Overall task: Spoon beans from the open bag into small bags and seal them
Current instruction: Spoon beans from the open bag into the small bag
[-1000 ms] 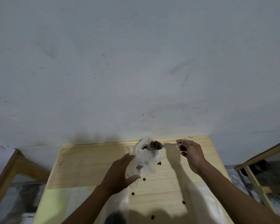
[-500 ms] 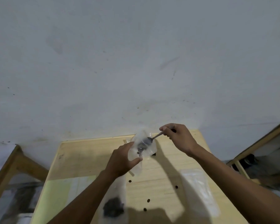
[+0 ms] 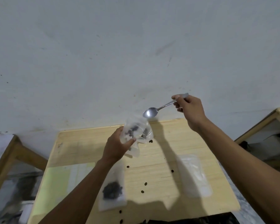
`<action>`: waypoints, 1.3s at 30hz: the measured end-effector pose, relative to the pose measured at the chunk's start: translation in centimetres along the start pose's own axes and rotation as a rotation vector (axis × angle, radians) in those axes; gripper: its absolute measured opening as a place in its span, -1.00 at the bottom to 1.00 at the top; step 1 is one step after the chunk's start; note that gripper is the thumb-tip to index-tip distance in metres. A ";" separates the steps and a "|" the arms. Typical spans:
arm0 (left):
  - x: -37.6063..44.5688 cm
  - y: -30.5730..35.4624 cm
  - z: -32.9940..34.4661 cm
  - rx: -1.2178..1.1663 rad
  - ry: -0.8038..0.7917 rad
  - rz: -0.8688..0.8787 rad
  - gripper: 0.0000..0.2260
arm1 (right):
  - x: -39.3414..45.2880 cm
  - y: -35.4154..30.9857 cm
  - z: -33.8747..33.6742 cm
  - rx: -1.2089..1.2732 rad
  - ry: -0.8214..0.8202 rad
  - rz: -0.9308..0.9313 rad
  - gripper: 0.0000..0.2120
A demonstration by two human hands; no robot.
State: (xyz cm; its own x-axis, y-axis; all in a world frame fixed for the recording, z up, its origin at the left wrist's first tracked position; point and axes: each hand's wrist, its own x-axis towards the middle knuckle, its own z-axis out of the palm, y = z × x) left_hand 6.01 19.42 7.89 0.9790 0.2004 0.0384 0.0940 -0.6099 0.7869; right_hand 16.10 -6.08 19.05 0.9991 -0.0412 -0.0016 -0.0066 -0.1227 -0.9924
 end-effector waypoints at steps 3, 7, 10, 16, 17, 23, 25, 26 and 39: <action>-0.9 -0.6 -0.3 -0.019 0.028 -0.082 -0.49 | -0.6 5.0 0.0 0.226 0.118 0.255 -0.86; -2.4 -2.6 -0.6 -0.080 0.048 -0.156 -0.46 | -2.9 11.6 0.1 0.244 0.169 0.497 -0.83; -3.6 -3.6 -0.9 -0.088 0.047 -0.201 -0.42 | -4.8 14.7 0.3 0.175 0.140 0.585 -0.85; -5.1 -4.1 -0.9 -0.067 -0.001 -0.236 -0.40 | -6.2 17.9 1.0 0.087 0.086 0.669 -0.86; -5.2 -3.9 -0.8 -0.061 -0.002 -0.235 -0.40 | -6.2 18.2 1.0 0.083 0.082 0.674 -0.86; -4.6 -3.4 -0.6 -0.027 -0.006 -0.212 -0.34 | -5.6 19.2 1.0 0.202 0.037 0.814 -0.83; -4.2 -3.1 -0.6 -0.021 0.009 -0.209 -0.33 | -5.5 18.8 1.0 0.266 0.048 0.884 -0.78; -4.0 -2.8 -0.6 -0.014 0.015 -0.211 -0.33 | -5.4 18.4 1.0 0.248 0.055 0.893 -0.77; -1.4 -0.1 -1.0 -0.122 -0.187 -0.115 -0.56 | -5.9 8.3 8.6 -0.029 -0.281 0.232 -0.93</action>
State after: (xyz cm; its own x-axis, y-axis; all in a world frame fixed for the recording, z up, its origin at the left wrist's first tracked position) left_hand 4.44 20.00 8.39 0.9807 0.1109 -0.1612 0.1951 -0.4923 0.8483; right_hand 10.49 1.67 9.73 0.9431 0.2023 -0.2639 -0.2315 -0.1699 -0.9579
